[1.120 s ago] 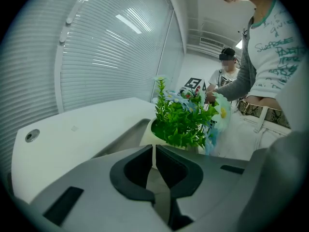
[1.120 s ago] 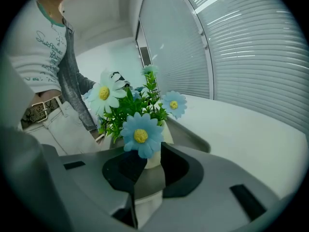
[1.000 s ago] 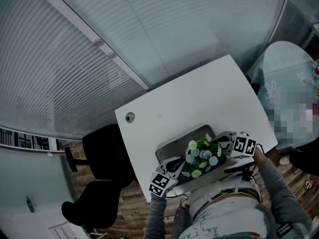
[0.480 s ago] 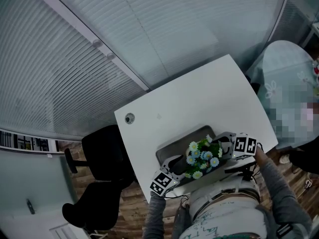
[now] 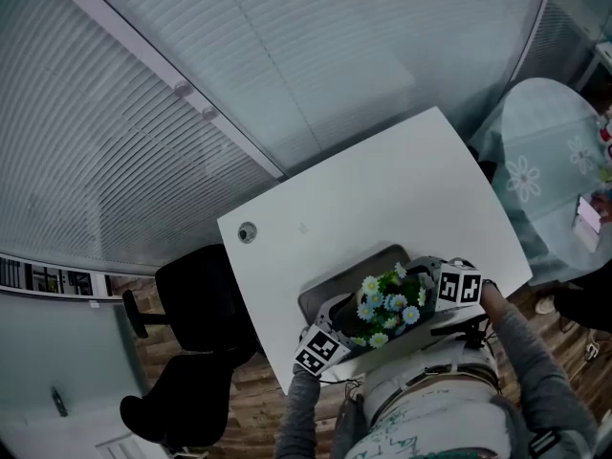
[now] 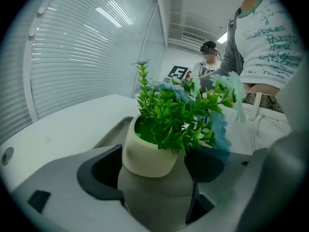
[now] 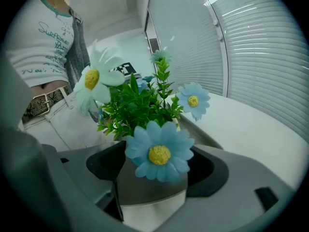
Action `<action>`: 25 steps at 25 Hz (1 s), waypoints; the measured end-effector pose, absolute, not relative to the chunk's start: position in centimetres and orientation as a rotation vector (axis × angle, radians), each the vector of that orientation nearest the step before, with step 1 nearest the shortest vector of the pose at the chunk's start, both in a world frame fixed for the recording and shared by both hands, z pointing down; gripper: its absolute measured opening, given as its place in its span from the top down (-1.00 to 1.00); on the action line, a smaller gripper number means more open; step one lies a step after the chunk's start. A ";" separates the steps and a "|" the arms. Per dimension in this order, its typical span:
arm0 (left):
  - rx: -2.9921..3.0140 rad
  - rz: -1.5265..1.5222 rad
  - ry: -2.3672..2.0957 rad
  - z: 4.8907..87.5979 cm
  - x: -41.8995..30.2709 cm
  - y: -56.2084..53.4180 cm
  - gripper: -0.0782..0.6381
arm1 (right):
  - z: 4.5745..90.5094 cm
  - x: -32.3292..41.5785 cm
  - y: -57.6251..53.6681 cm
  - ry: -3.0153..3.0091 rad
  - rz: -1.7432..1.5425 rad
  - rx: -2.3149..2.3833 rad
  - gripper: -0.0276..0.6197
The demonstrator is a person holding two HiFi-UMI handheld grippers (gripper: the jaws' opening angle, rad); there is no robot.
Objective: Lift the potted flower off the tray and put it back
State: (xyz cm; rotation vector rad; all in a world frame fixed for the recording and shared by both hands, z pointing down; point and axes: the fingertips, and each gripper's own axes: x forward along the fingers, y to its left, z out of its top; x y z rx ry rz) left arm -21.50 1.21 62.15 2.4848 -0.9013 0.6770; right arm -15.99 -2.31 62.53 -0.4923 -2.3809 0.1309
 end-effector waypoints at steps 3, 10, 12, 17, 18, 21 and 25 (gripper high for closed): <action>2.498 0.701 -0.882 62.5 -21.1 0.8 -0.33 | 63.1 -16.4 -2.2 -2.369 0.098 -0.504 -0.18; 2.517 0.701 -0.860 62.7 -20.5 0.2 -0.35 | 63.3 -17.1 -1.8 -2.365 0.077 -0.523 -0.19; 2.523 0.701 -0.858 62.7 -20.5 0.2 -0.36 | 63.3 -17.2 -1.8 -2.365 0.079 -0.522 -0.20; 2.547 0.769 -0.828 63.3 -19.9 -0.2 -0.40 | 63.7 -17.4 -1.8 -2.358 0.074 -0.533 -0.22; 2.552 0.779 -0.820 63.3 -19.7 -0.4 -0.42 | 63.7 -17.4 -1.8 -2.354 0.074 -0.537 -0.23; 2.558 0.787 -0.805 63.4 -19.6 -0.7 -0.45 | 63.7 -17.5 -1.7 -2.360 0.073 -0.538 -0.24; 2.568 0.752 -0.809 63.3 -19.5 -0.7 -0.46 | 63.6 -17.6 -1.8 -2.380 0.076 -0.533 -0.24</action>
